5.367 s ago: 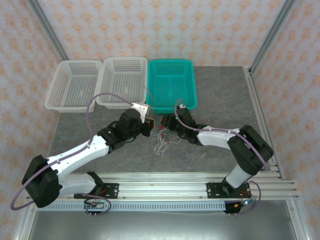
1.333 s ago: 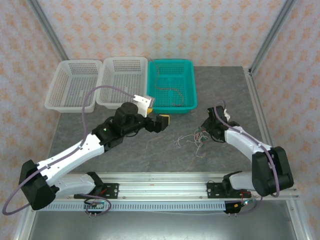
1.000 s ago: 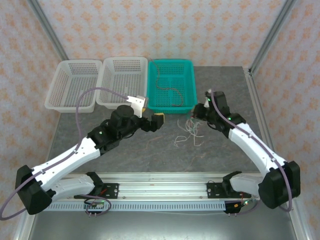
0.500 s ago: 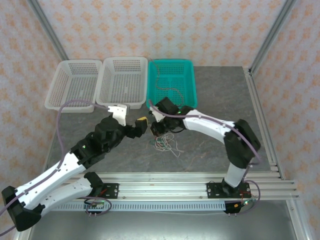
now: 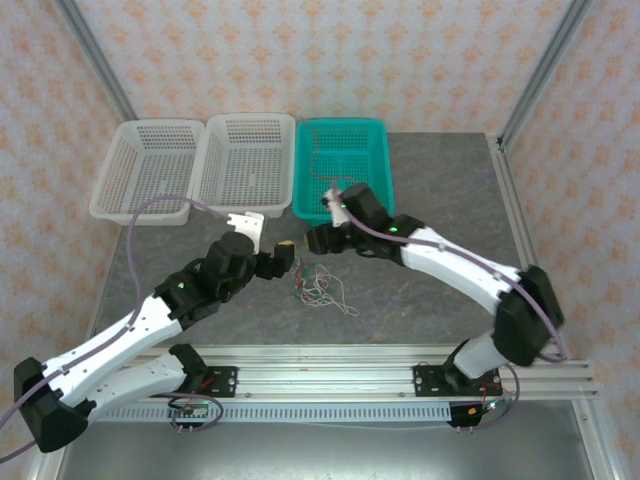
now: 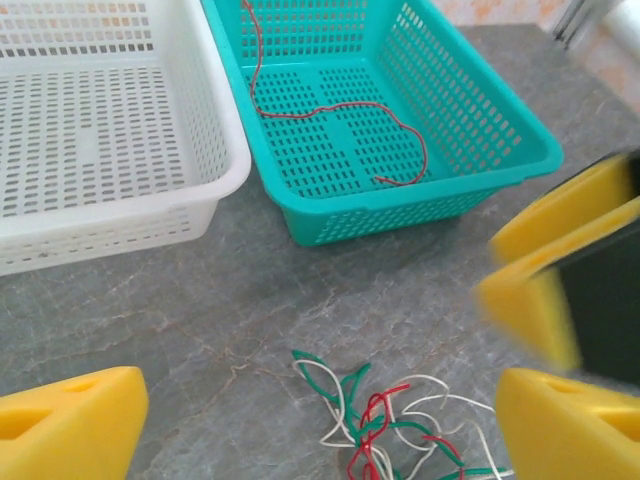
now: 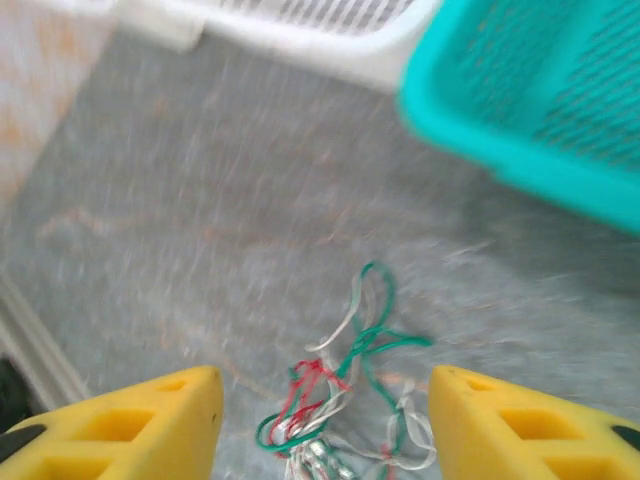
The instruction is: Untangle the cables
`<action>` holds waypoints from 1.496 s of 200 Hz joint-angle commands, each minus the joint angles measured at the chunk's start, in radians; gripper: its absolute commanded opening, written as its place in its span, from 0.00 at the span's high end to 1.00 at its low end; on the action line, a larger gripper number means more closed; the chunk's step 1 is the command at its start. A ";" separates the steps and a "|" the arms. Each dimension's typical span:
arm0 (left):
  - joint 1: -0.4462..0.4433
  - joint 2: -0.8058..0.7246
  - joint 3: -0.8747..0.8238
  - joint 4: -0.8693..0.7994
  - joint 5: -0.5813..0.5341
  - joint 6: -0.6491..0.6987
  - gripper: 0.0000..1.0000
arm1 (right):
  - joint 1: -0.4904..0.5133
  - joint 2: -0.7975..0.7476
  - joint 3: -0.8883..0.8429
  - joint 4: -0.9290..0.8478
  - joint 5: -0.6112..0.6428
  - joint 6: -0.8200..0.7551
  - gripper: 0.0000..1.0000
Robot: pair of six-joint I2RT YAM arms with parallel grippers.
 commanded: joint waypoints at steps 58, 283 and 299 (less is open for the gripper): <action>-0.011 0.479 0.331 -0.286 0.172 0.057 0.43 | -0.041 -0.291 -0.344 0.214 0.276 0.180 0.22; -0.078 0.731 0.487 -0.359 -0.015 0.188 0.97 | -0.042 -0.240 -0.360 0.250 0.215 0.206 0.21; -0.076 0.686 0.458 -0.309 0.016 0.176 1.00 | -0.043 -0.220 -0.395 0.337 0.071 0.200 0.21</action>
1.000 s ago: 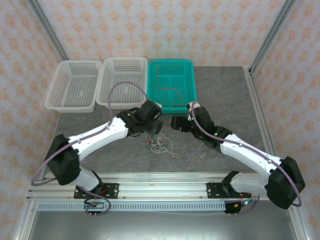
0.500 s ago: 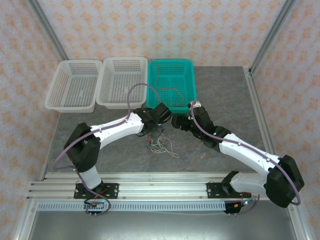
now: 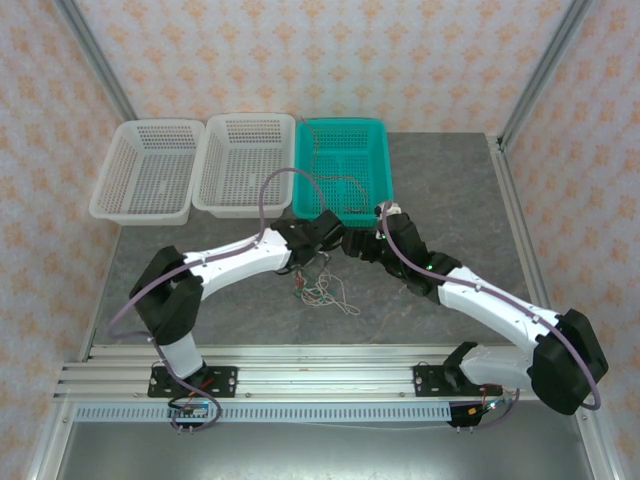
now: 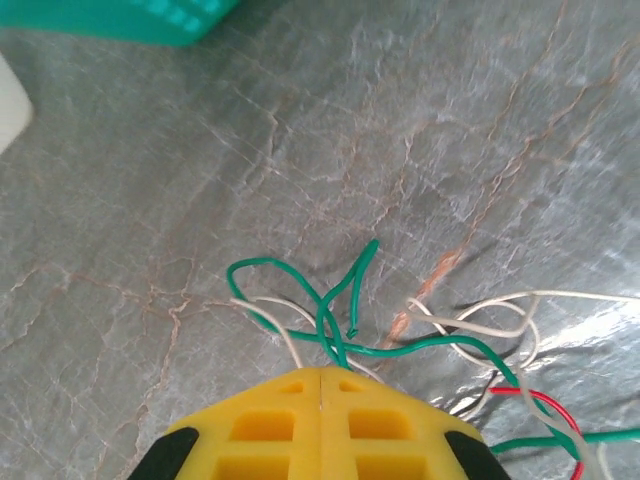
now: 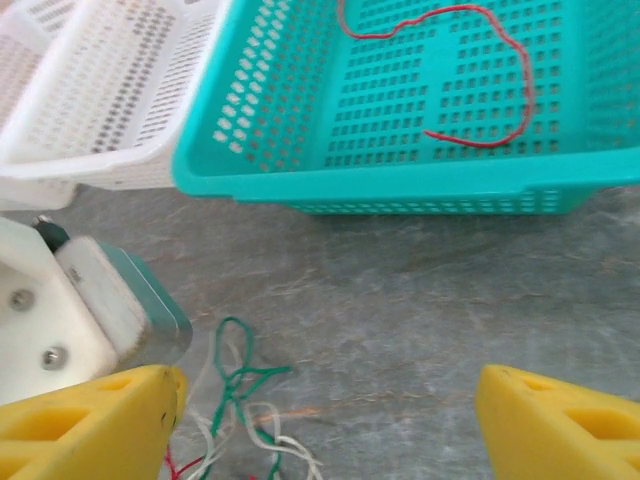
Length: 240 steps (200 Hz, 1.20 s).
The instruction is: Untangle the cables
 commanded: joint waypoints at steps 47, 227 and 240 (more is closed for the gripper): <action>0.041 -0.165 -0.114 0.247 0.244 -0.099 1.00 | 0.073 0.136 -0.120 0.387 -0.405 0.028 0.16; 0.304 -0.381 -0.307 0.382 0.389 -0.261 1.00 | 0.070 0.499 -0.153 0.500 -0.249 0.246 1.00; 0.348 -0.417 -0.330 0.376 0.401 -0.258 1.00 | 0.036 0.485 -0.188 0.505 -0.251 0.272 1.00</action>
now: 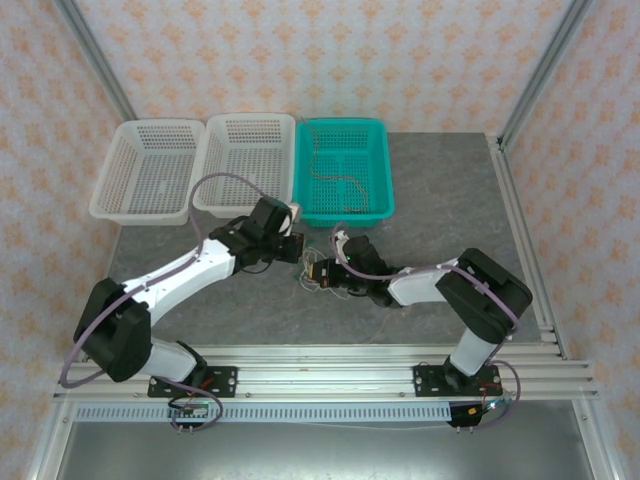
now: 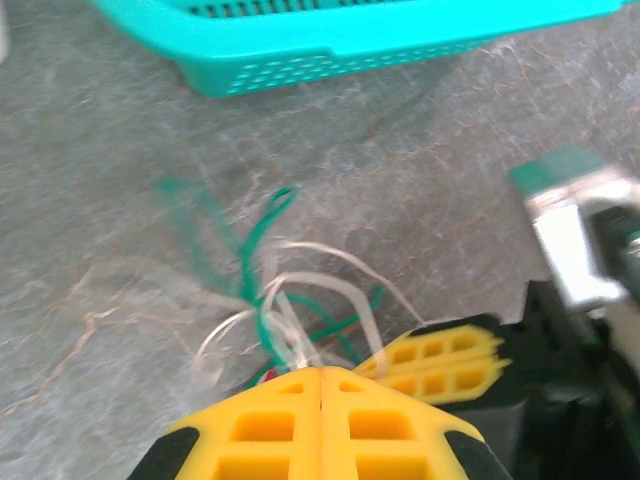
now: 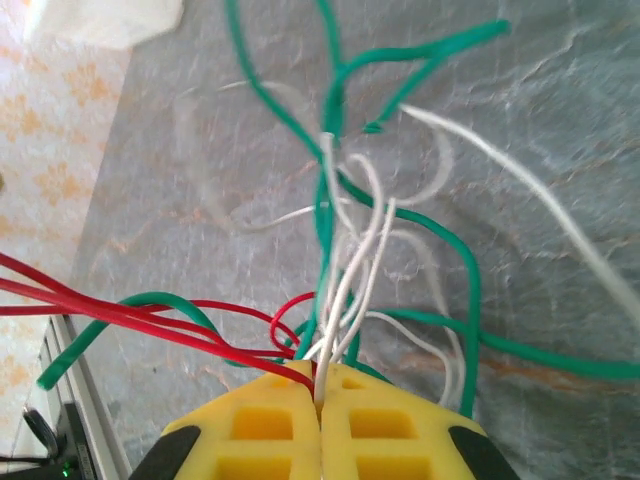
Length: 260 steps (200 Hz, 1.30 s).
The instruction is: Untangle the cables
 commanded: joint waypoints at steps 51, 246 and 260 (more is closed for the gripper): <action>0.153 -0.160 -0.081 0.029 0.014 -0.009 0.95 | -0.113 -0.084 -0.109 -0.174 0.093 0.065 1.00; 0.032 -0.083 -0.048 -0.056 0.027 0.120 0.51 | -0.115 -0.473 -0.074 -0.335 0.203 -0.228 1.00; -0.034 -0.045 -0.032 -0.059 -0.020 0.125 0.51 | -0.115 -0.474 -0.080 -0.337 0.199 -0.226 1.00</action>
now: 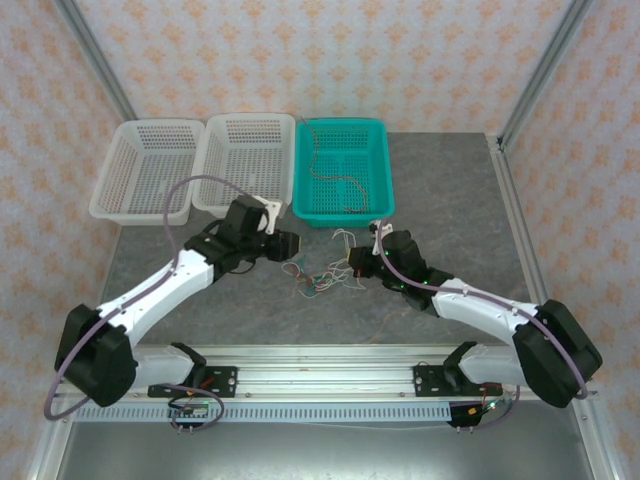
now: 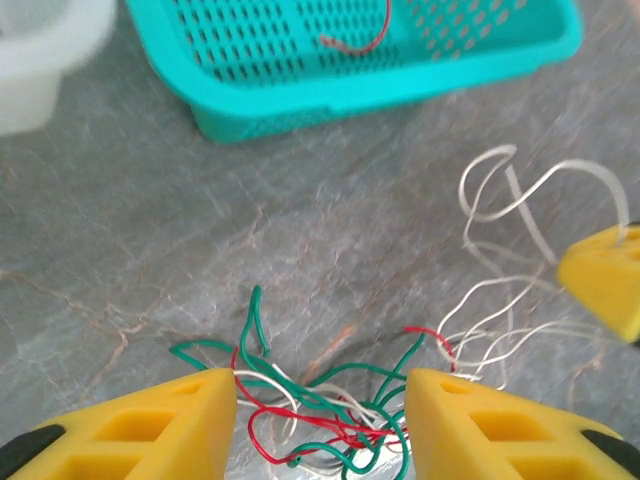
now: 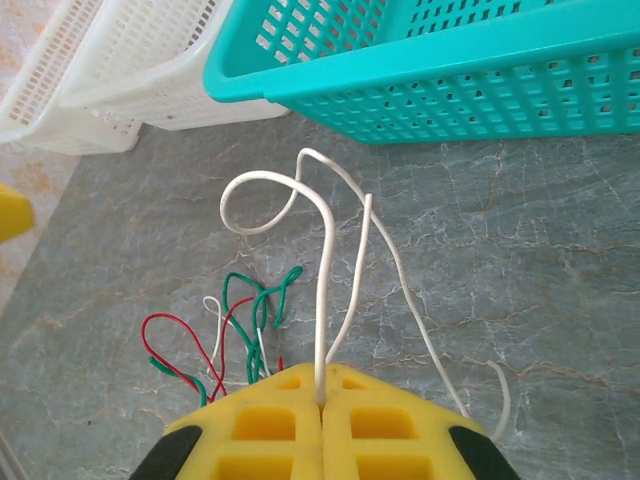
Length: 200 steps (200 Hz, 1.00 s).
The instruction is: Untangle the cables
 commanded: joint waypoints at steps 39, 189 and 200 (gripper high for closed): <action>-0.164 0.126 0.071 0.010 -0.056 0.008 0.51 | 0.001 -0.022 -0.003 -0.028 0.002 -0.071 1.00; -0.163 0.410 0.139 0.135 0.009 -0.744 0.61 | 0.001 -0.026 -0.031 0.005 0.006 -0.044 1.00; -0.163 0.424 0.121 0.170 0.034 -0.778 0.61 | 0.001 -0.026 -0.033 0.006 0.004 -0.041 1.00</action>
